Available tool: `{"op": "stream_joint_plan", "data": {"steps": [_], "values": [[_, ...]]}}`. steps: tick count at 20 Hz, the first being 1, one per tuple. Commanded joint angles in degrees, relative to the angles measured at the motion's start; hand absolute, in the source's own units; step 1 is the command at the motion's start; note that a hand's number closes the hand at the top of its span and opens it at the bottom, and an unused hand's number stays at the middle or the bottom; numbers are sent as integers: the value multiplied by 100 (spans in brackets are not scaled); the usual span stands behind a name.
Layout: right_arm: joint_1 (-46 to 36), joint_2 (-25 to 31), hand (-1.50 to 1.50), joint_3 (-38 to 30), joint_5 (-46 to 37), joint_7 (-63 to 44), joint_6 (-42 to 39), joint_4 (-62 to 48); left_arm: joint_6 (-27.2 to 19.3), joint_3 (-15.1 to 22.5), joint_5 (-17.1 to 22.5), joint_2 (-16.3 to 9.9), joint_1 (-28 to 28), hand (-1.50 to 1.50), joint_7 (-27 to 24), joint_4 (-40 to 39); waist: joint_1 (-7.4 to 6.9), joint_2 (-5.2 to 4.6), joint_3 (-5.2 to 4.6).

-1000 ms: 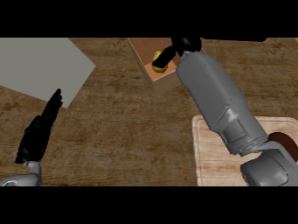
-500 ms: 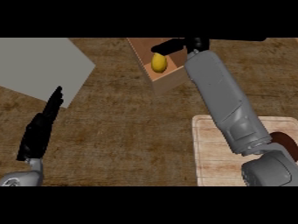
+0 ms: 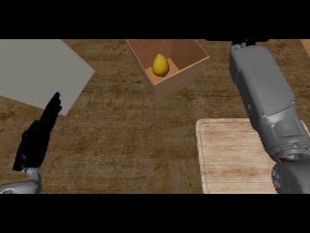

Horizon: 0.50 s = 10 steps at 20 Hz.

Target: Pick the lemon from the cutting board and place it in the cardboard box

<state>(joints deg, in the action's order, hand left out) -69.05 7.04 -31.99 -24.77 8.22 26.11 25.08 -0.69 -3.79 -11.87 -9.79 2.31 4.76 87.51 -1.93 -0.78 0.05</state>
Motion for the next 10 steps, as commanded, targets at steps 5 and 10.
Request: {"op": "stream_joint_plan", "data": {"steps": [5, 10], "values": [[854, 982, -150, -596, 775, 676, -665, 221, -100, -27, -32, 86, -445, 0, -335, 80, 107, 47, -1], [1368, 1843, -150, -616, 996, 1018, -1861, 55, -51, -24, -26, 89, -192, 0, -32, 18, 126, 43, 0]]}}
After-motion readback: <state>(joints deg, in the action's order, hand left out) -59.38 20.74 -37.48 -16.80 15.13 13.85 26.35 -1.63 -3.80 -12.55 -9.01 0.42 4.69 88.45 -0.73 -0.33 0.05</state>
